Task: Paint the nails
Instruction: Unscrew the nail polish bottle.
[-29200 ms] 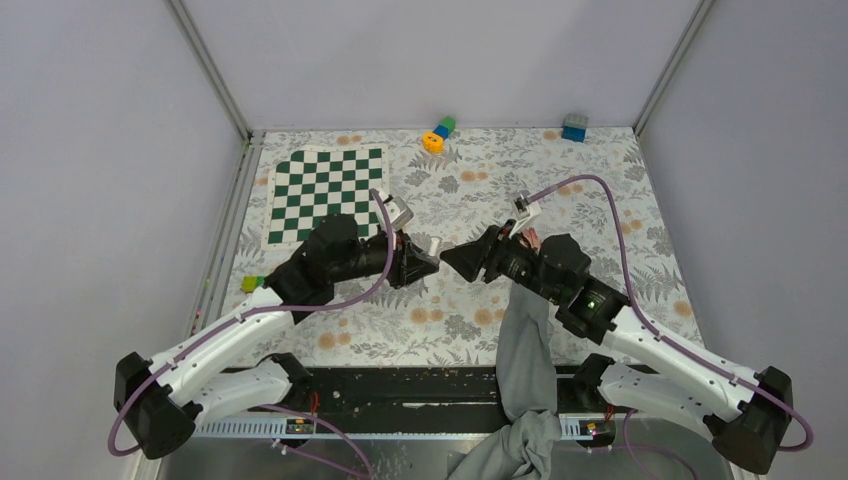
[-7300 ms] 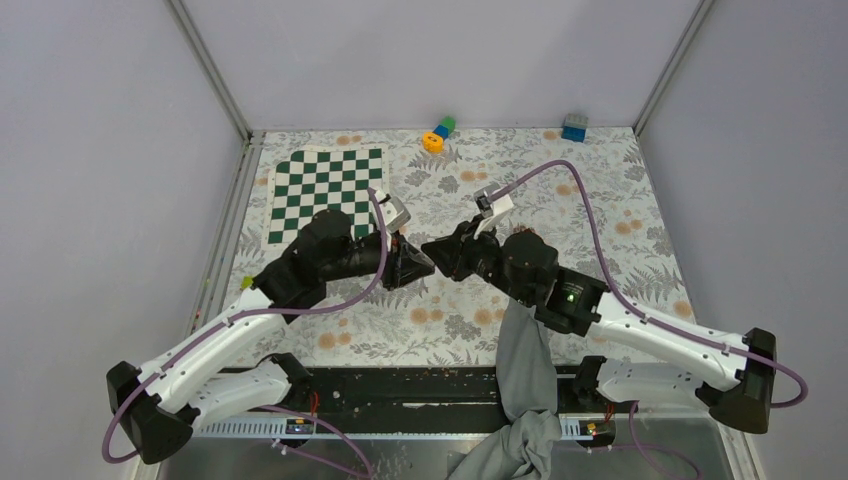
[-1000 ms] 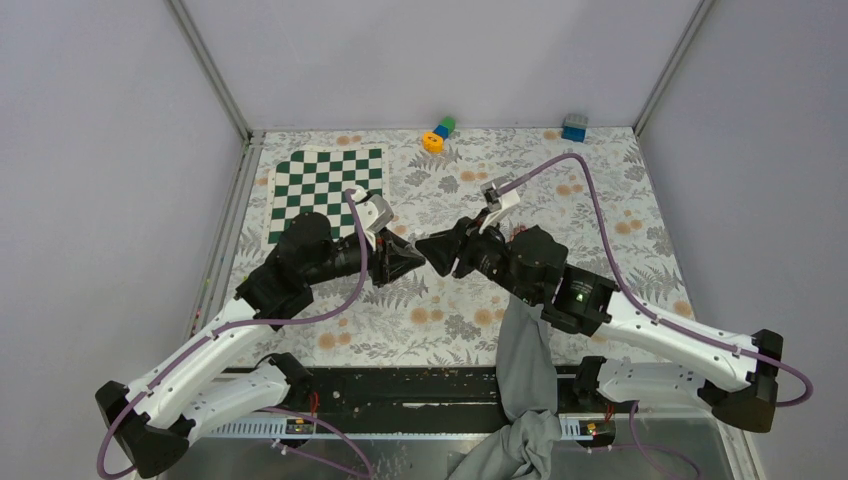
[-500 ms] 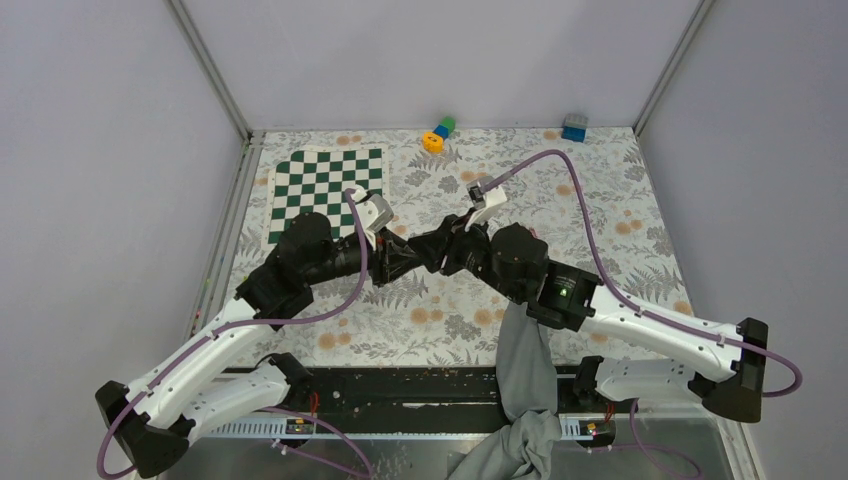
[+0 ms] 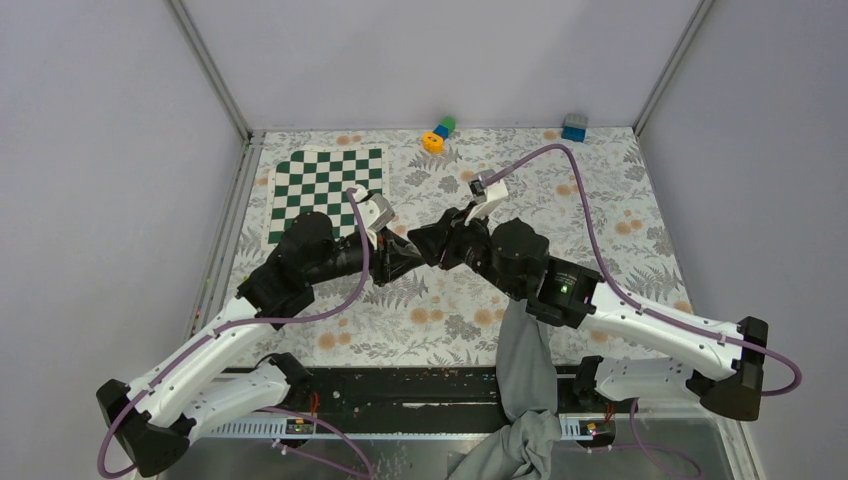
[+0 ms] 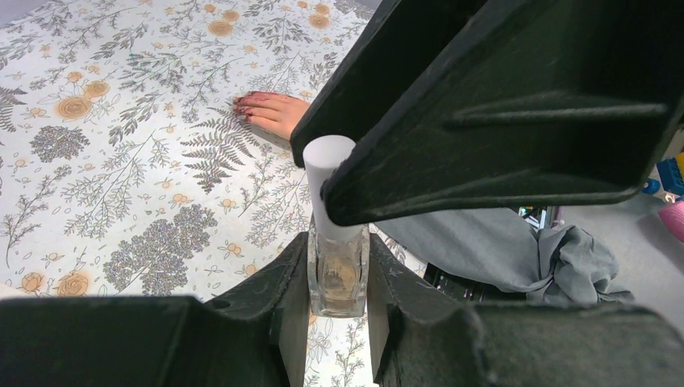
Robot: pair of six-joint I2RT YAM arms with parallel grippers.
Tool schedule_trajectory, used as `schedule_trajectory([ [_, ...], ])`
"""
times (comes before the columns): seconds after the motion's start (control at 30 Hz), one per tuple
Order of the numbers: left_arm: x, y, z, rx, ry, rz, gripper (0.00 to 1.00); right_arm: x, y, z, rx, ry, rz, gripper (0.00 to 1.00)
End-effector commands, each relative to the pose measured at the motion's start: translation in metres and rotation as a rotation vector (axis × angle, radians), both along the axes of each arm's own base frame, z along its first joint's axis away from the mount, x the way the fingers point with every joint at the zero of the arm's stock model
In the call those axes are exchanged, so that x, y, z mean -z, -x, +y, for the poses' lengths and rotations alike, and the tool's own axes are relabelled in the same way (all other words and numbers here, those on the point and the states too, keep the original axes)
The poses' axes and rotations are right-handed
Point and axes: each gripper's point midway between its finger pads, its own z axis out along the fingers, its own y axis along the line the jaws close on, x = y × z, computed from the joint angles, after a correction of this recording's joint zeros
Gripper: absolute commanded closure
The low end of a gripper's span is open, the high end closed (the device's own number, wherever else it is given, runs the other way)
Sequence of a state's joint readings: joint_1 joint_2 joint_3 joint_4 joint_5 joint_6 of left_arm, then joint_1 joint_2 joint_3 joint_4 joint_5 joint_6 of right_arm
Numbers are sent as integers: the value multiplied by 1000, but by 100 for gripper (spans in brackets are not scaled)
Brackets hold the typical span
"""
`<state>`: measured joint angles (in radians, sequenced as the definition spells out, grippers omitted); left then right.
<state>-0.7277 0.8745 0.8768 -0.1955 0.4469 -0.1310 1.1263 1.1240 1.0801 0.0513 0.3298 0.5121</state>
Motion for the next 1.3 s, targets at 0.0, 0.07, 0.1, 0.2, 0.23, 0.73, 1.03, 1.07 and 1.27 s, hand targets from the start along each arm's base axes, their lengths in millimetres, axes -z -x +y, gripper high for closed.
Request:
schedule_trajectory([
  [0.0, -24, -4, -2, -15, 41, -41, 100, -14, 0, 4, 5, -7, -20, 58],
  [0.07, -24, -4, -2, -16, 40, -41, 100, -12, 0, 5, 4, -4, -17, 58],
  [0.1, -24, -4, -2, -16, 41, -41, 100, -12, -1, 5, 4, -3, -16, 59],
  [0.2, -24, -4, -1, -17, 41, -42, 100, -13, 0, 5, 2, -6, -19, 77],
  [0.23, -24, -4, -1, -16, 41, -41, 100, -14, 0, 5, 4, -10, -21, 81],
  [0.73, -38, 28, -14, 188, 116, -46, 100, -32, 28, 2, -173, -25, -150, 100],
  [1.03, -57, 77, -19, 485, 221, -78, 100, -55, 81, 12, -518, -86, -235, 100],
  [1.07, -59, 82, -18, 514, 231, -81, 100, -57, 88, 12, -554, -106, -239, 100],
  [1.27, -63, 99, -16, 614, 255, -74, 100, -76, 124, 3, -768, -202, -291, 100],
])
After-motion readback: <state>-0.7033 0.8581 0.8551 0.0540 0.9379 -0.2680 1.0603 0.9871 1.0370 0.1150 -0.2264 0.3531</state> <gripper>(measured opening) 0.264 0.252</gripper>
